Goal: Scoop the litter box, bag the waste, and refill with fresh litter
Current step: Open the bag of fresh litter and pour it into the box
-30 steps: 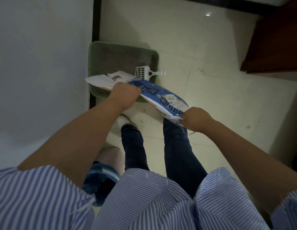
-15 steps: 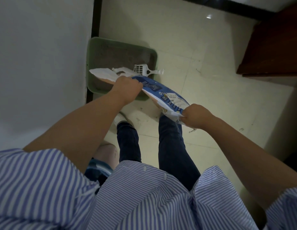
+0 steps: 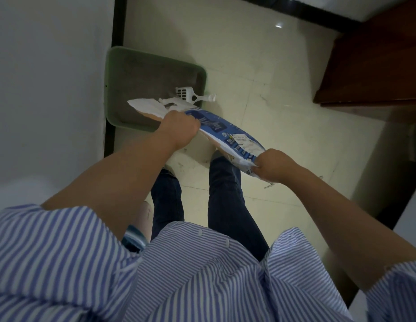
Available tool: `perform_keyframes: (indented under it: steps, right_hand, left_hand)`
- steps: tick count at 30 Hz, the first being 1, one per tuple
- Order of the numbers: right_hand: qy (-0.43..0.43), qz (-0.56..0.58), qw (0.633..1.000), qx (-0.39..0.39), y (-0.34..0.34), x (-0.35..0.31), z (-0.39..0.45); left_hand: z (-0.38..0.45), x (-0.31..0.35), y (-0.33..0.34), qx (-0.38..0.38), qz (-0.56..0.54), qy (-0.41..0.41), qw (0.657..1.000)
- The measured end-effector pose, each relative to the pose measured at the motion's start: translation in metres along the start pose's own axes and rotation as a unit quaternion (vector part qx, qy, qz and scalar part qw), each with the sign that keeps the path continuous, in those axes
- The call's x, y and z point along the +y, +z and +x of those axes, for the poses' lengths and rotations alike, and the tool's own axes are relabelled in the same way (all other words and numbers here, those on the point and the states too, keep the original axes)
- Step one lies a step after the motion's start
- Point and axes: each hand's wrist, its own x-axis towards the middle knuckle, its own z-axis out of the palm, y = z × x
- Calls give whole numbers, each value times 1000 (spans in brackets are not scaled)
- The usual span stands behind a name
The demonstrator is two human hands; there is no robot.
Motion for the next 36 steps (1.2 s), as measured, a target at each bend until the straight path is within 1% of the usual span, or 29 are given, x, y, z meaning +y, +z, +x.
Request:
perform_keyframes:
  steps: [6,9,15,19,23,29,33,34,36]
  right_hand:
    - [-4,-14,1000,-8,15,3,-2]
    - [-12,-21,1000,-8,20,-1,-1]
    - [-39,-37,998,-19,22,-18,3]
    - [-40,-35,998,-30,20,-34,5]
    - [-52,-20,998,-18,19,-44,14]
    - [-56,14,998,12,15,-57,28]
    - [-46,28,998,16,5,-59,28]
    - [-43,32,998,14,4,-58,28]
    - [-36,39,998,14,1,-53,27]
  left_hand:
    - [-7,14,17,-10,-34,10,999]
    - [-11,16,23,-18,-34,7,999]
    - [-23,8,37,-45,-39,-15,998]
    - [-32,-2,43,-45,-28,-15,998]
    - [-36,-15,41,-52,-22,-24,998]
    - [-39,-39,40,-38,-15,-44,998]
    - [-35,-48,29,-34,-86,-71,993]
    - [-33,-48,25,-27,-85,-66,994]
    - [-30,-47,18,-16,-43,-51,998]
